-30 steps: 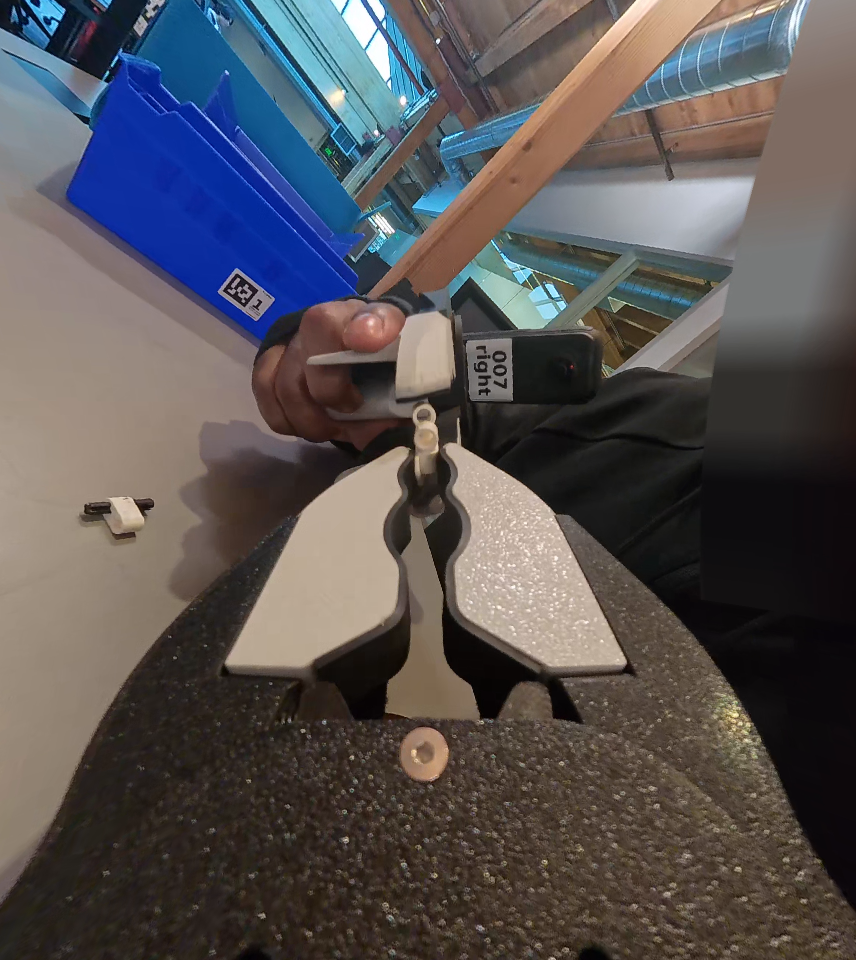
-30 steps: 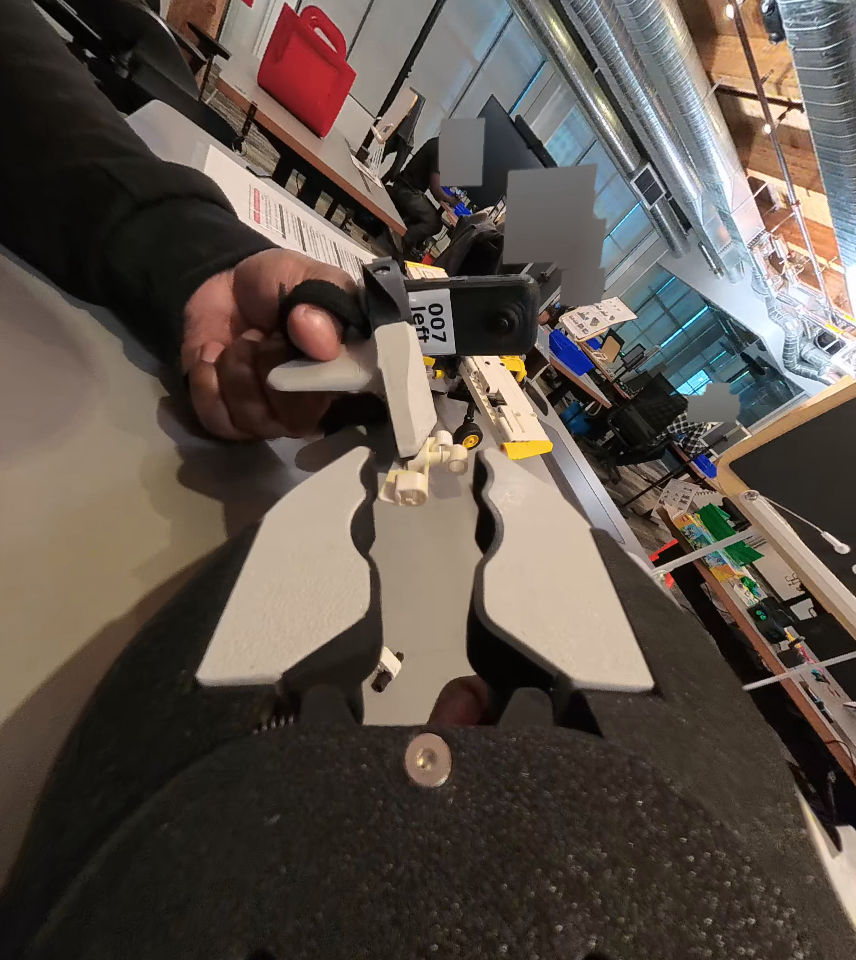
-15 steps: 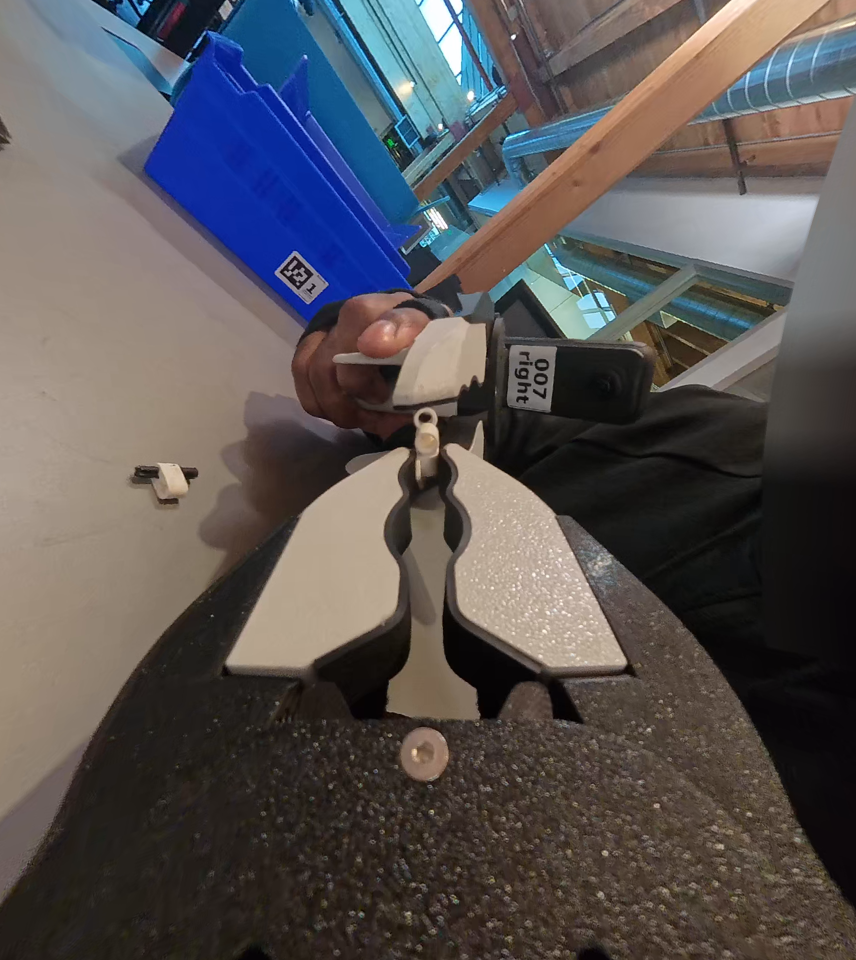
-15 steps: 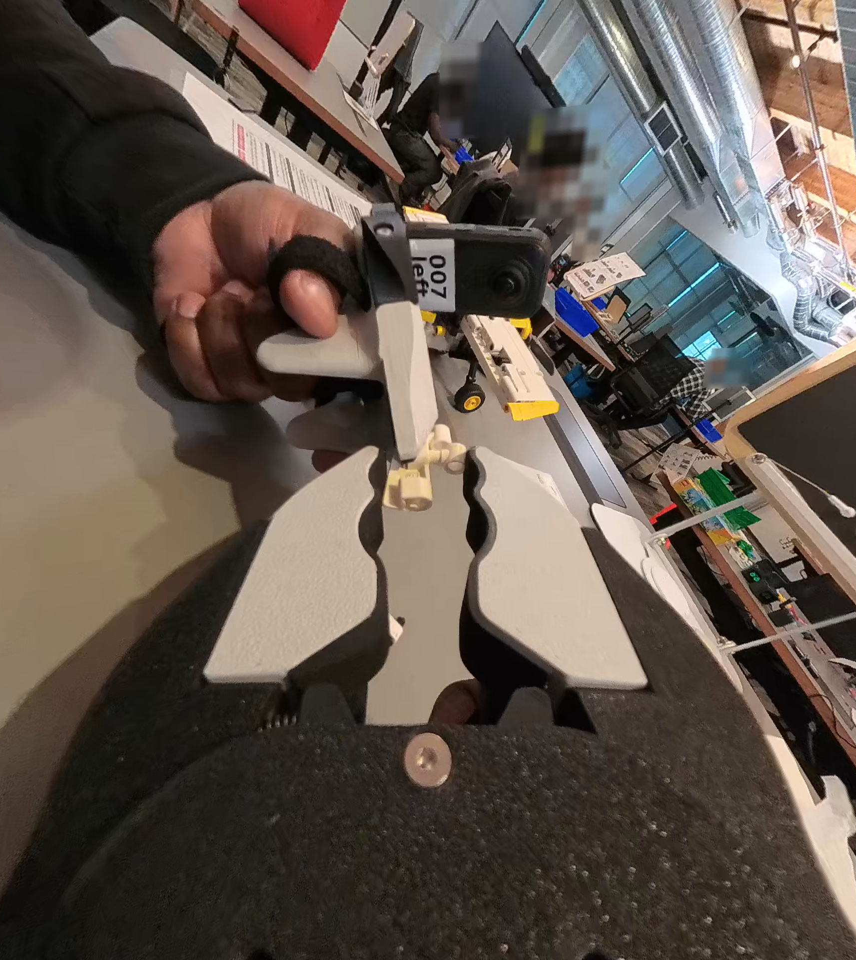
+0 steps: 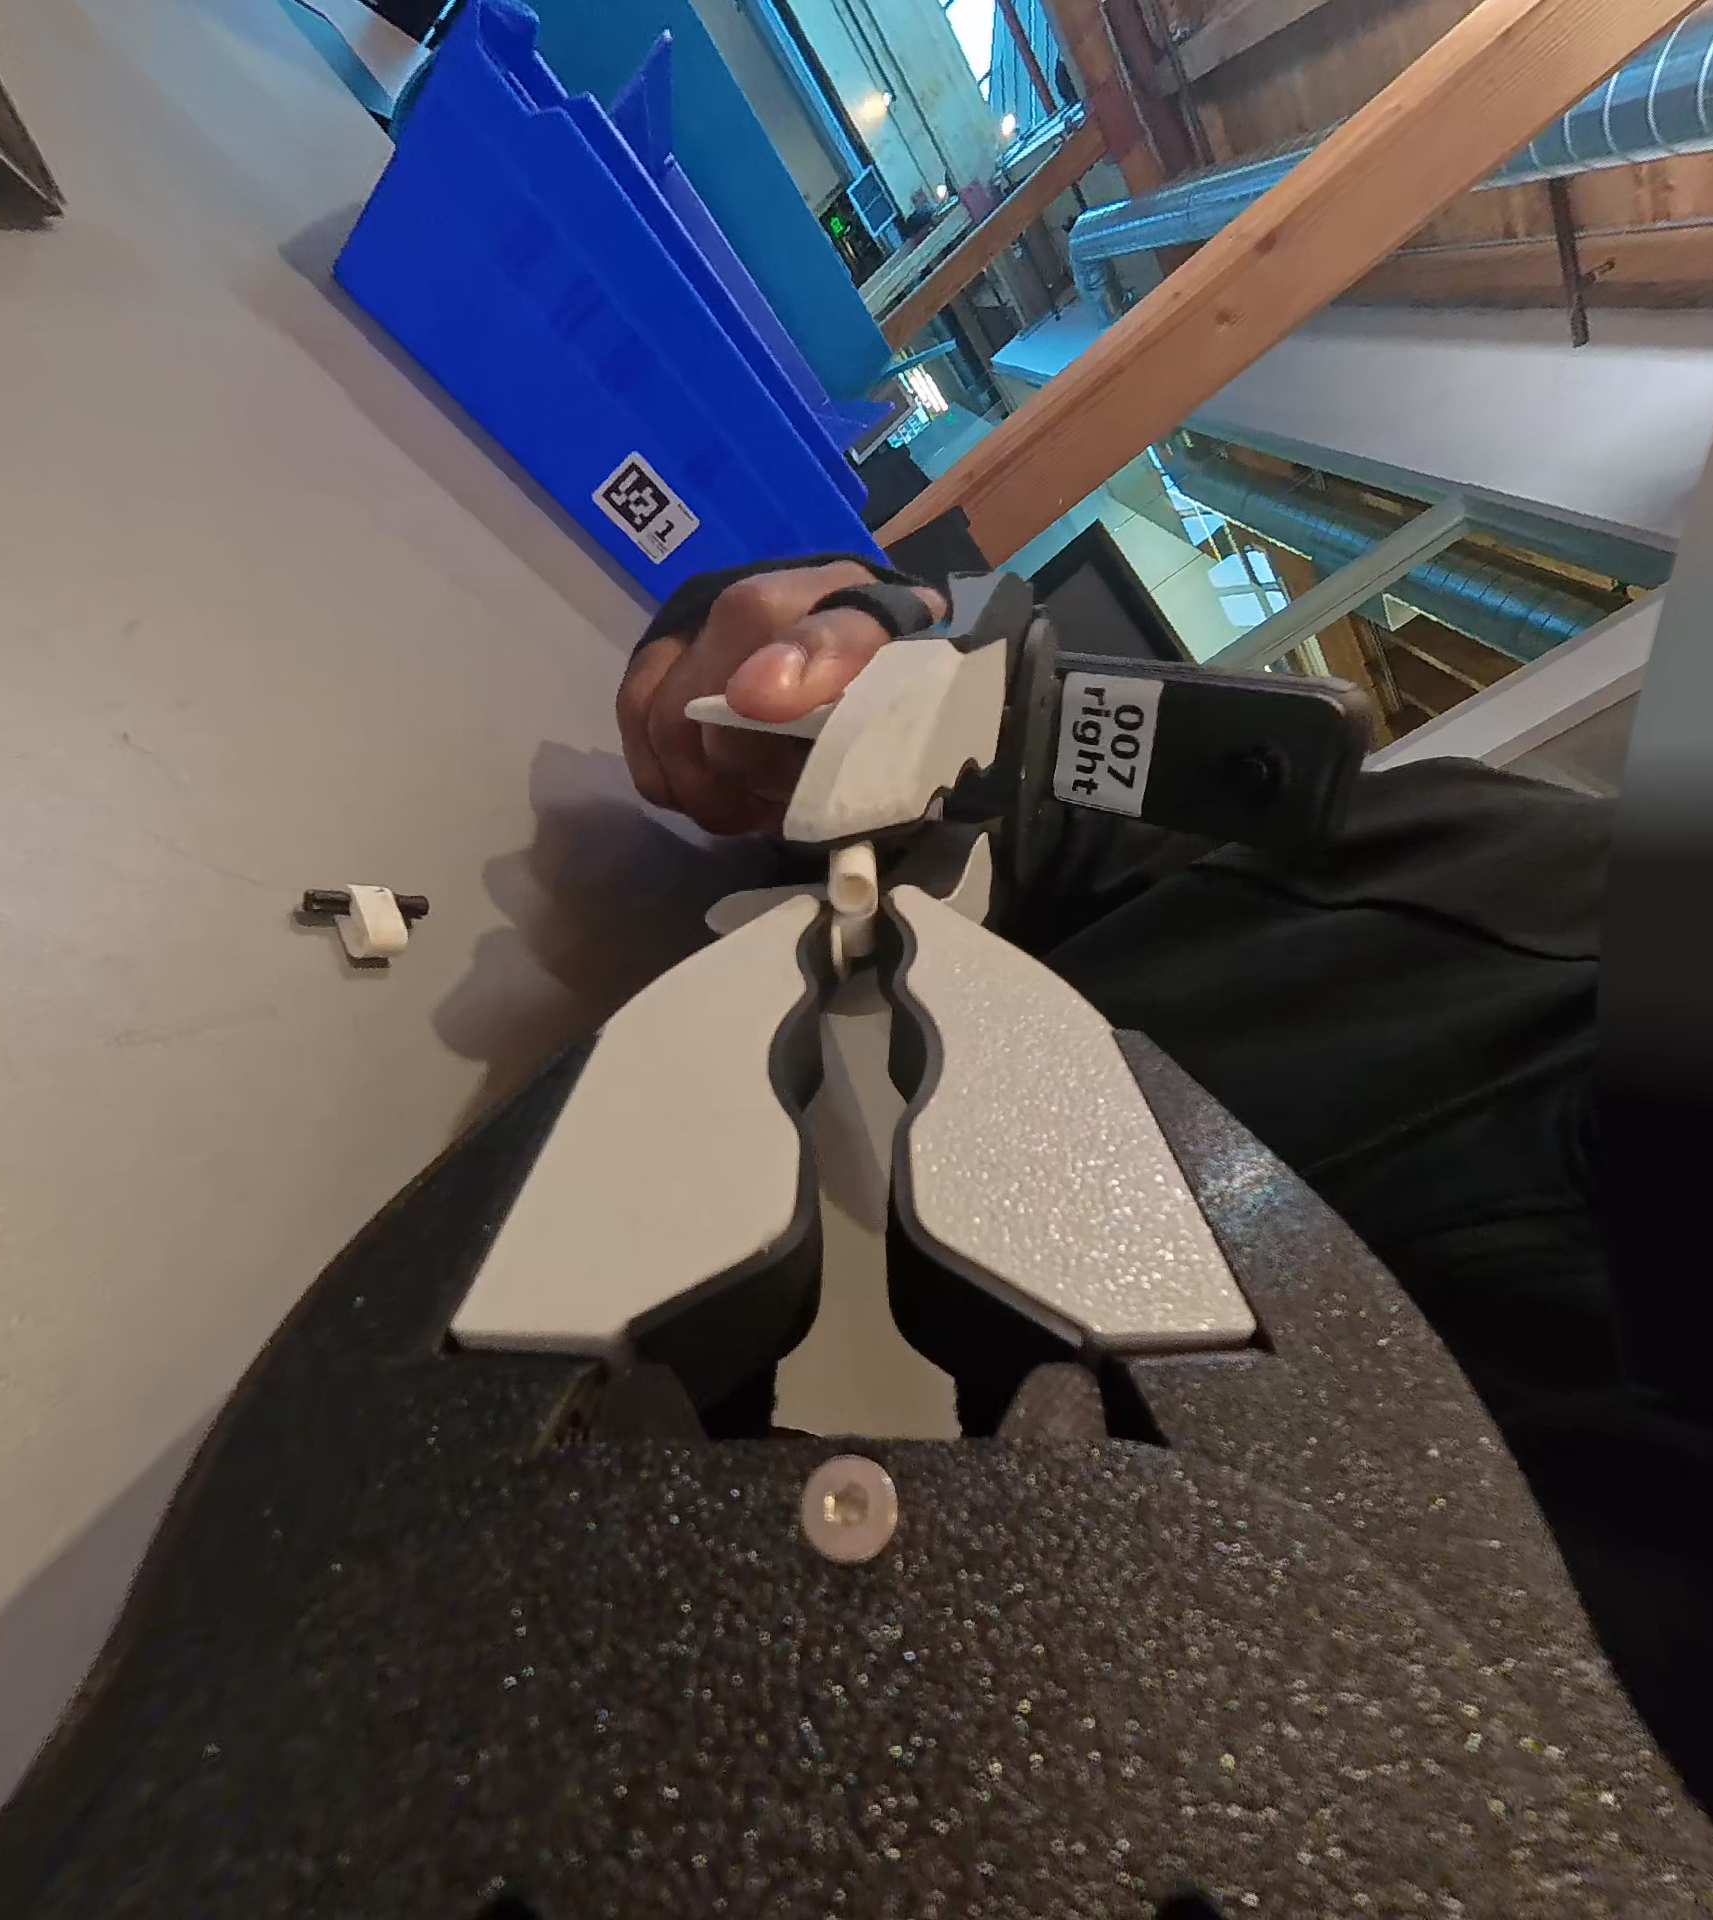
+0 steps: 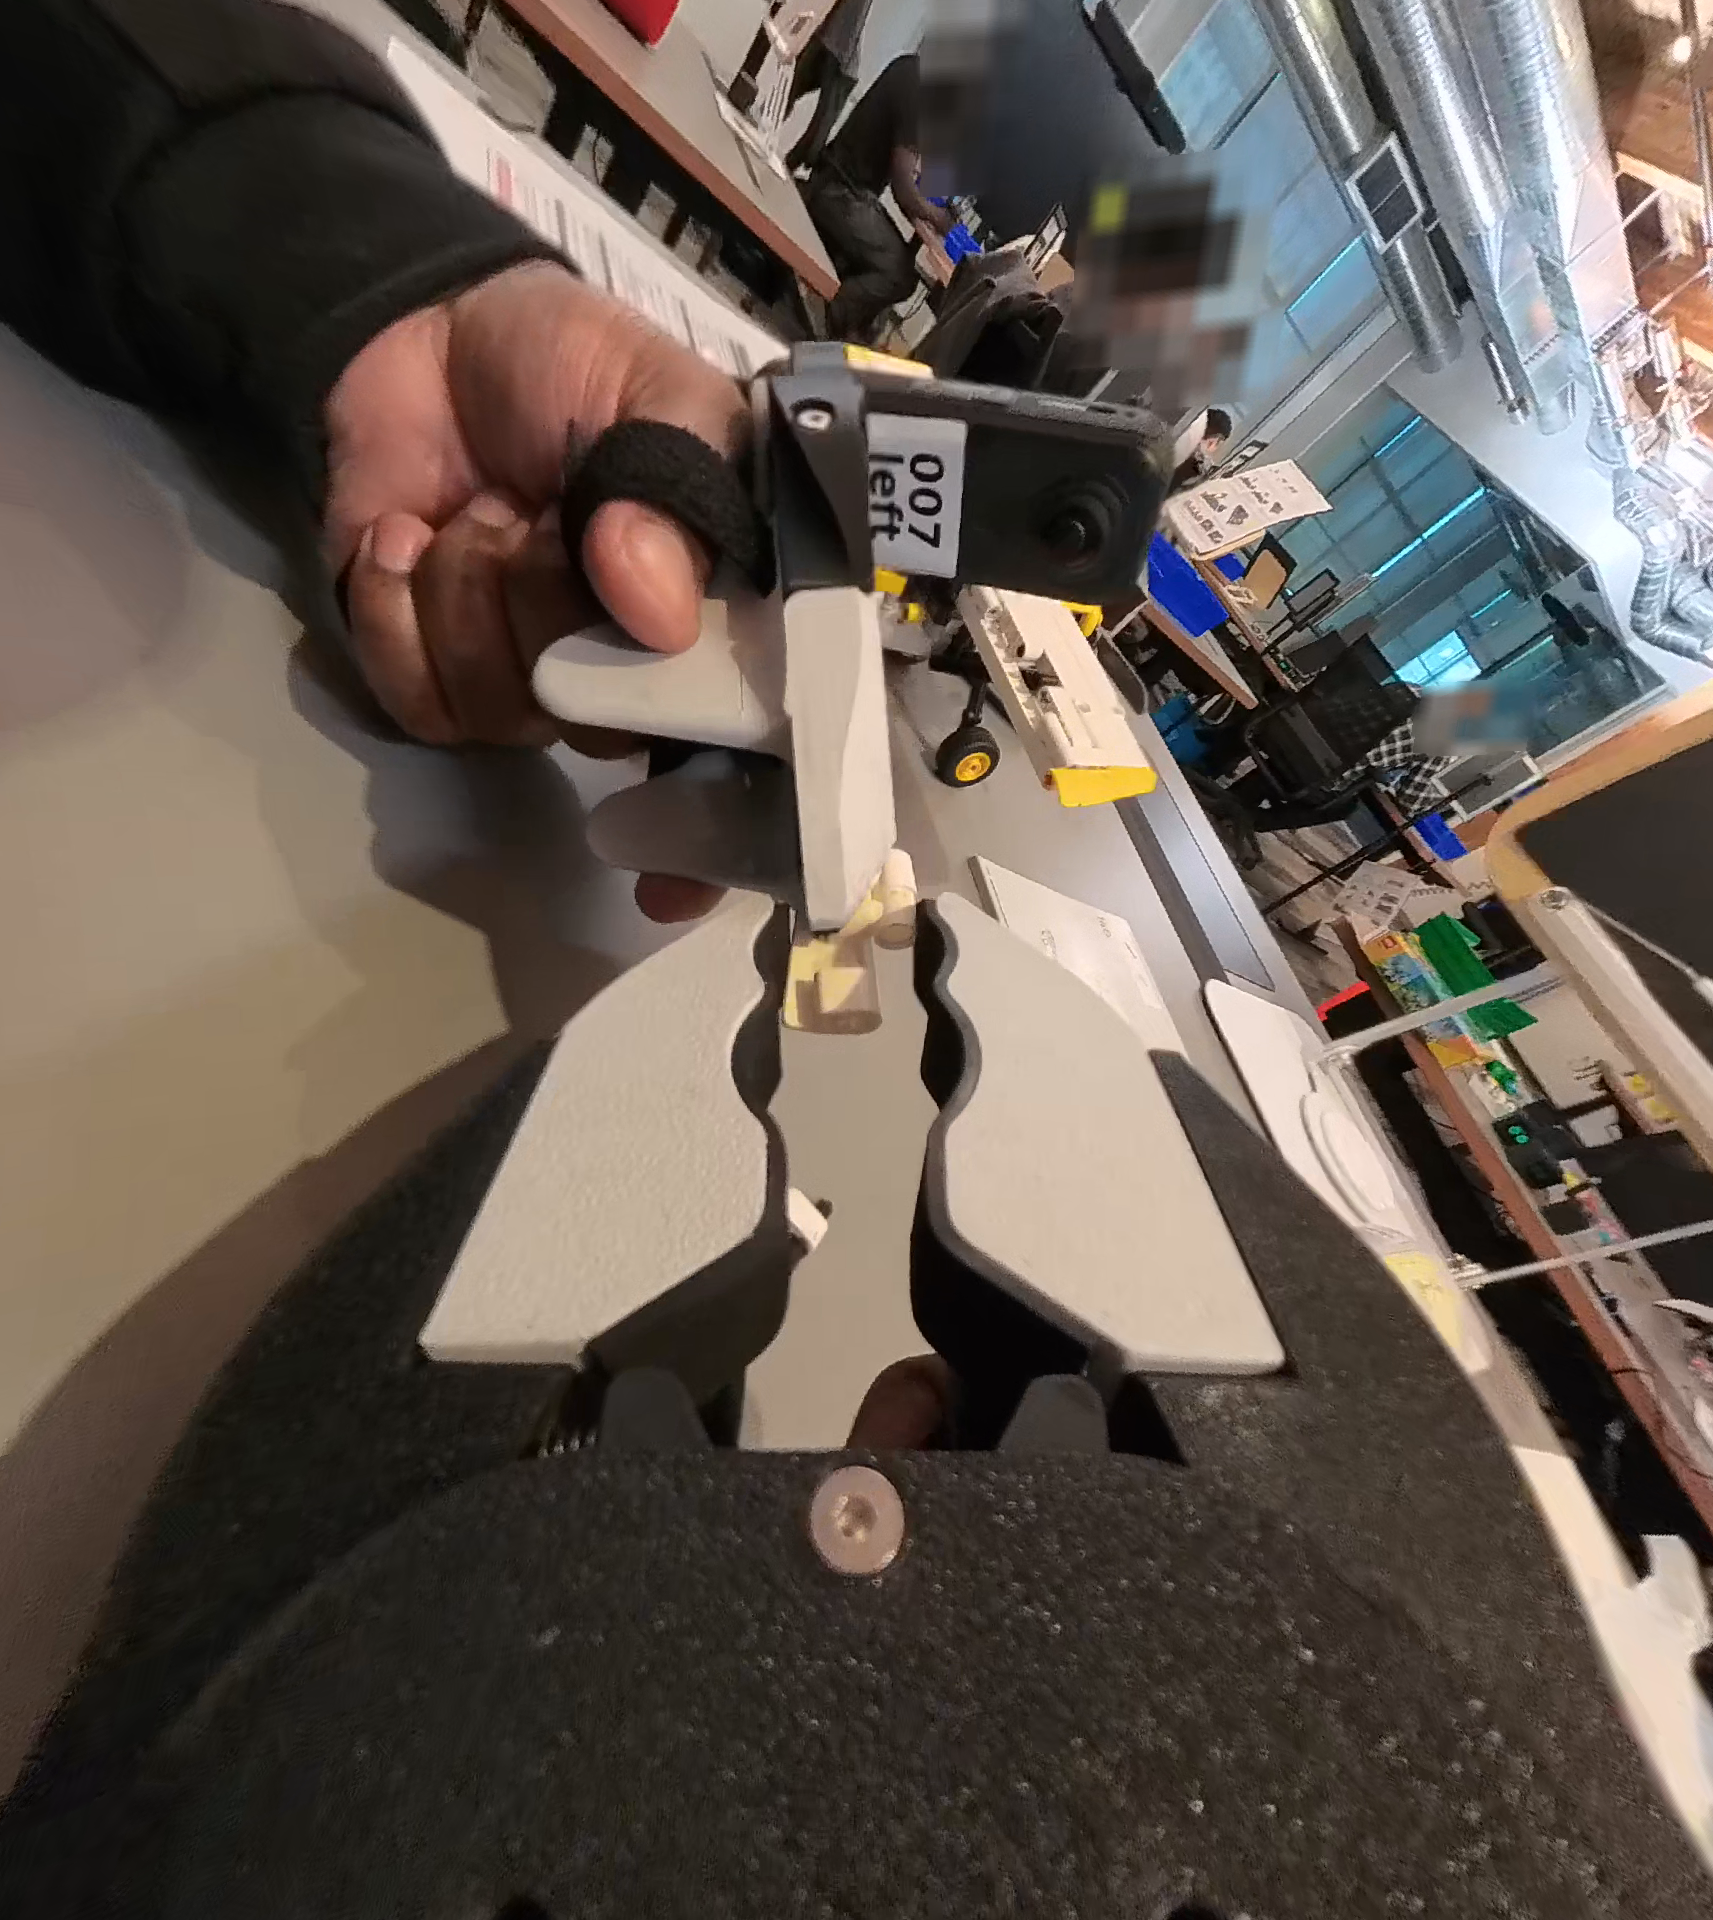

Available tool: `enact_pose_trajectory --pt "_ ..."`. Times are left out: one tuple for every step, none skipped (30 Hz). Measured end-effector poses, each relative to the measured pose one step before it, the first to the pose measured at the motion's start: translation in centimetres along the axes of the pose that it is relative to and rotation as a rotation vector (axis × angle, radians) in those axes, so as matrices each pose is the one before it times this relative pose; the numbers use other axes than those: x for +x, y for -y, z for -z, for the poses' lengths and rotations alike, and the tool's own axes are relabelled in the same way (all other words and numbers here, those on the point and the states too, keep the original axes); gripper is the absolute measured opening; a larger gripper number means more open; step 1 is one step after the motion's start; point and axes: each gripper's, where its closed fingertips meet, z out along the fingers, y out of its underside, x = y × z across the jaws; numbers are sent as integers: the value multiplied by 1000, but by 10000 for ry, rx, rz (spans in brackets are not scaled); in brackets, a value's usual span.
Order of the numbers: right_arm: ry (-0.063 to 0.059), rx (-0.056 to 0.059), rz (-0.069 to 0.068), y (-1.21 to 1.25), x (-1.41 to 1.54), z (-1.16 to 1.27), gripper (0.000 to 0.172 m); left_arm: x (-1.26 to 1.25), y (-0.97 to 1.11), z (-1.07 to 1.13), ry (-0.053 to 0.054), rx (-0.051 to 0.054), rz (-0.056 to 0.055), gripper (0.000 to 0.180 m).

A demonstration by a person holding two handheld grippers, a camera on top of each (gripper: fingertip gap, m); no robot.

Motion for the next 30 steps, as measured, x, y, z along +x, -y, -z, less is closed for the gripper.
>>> enact_pose_trajectory --pt "-46 134 -217 137 80 11 23 92 18 16 -95 6 20 7" --pt "-75 132 -102 118 34 -7 23 59 -36 17 -72 -34 48 7" --pt "-24 132 0 105 -45 7 25 9 -185 -19 -32 -131 43 7" --pt "68 179 9 207 -66 65 28 104 -171 -59 -64 -124 -1 7" --pt "109 195 -53 246 -31 105 31 109 -141 -60 -63 -94 -21 7" --pt "175 176 -95 219 -61 81 31 61 -252 -71 -54 -175 45 7" --pt "170 168 -82 164 -79 73 33 89 -254 -85 -78 -176 54 7" --pt "220 121 -11 107 -187 52 34 30 -190 -69 -20 -123 19 7" --pt "220 44 92 23 -258 31 34 22 -221 -88 -10 -155 17 7" --pt "234 -20 129 -25 -304 26 34 -7 -189 -91 14 -132 19 7" --pt "221 -53 109 -55 -300 -8 31 -4 -98 -66 11 -76 -10 7" --pt "191 -24 110 -34 -290 -21 27 -15 -27 -41 12 -30 10 7" --pt "47 5 95 -9 -166 -30 23 -67 -39 -5 44 -32 21 7" --pt "-20 -59 30 -99 -20 -17 23 -97 -12 -16 60 -15 31 7" --pt "50 -39 -11 -89 -50 7 23 -72 -15 -37 63 -16 -3 7" --pt "33 -28 -27 -79 11 15 23 -39 16 -15 45 11 -25 7" --pt "33 -6 -44 -20 -22 -3 22 42 -12 10 -27 -5 3 7" --pt "11 3 -17 34 -24 -24 22 -6 17 46 -12 15 27 7" --pt "-67 -63 32 -68 47 -64 22 -77 51 49 36 33 27 7" --pt "-59 -35 7 -25 45 -38 21 31 32 33 -15 24 -13 7" --pt "-40 36 -62 32 25 -20 21 -7 -2 22 17 -9 -34 7" --pt "8 4 -86 -36 -37 -40 21 -92 -47 14 74 -38 -28 7" --pt "13 -10 -95 -87 -21 -36 21 -40 33 6 38 22 -15 7" --pt "-41 45 -158 38 84 -16 21 61 132 41 -28 96 -50 7" --pt "-114 81 -265 107 173 -19 21 47 181 51 -6 115 -90 7" --pt "-137 44 -232 50 169 -36 21 -50 107 69 78 51 -178 7" --pt "-103 -55 -163 -119 101 -50 21 -120 64 107 179 8 -317 7" --pt "41 -99 -192 -191 -2 41 27 -159 97 137 221 36 -360 7" --pt "199 -54 -305 -174 -97 159 32 -111 125 139 191 54 -371 7" --pt "144 -33 -431 -218 85 239 32 -22 96 99 122 28 -389 8"
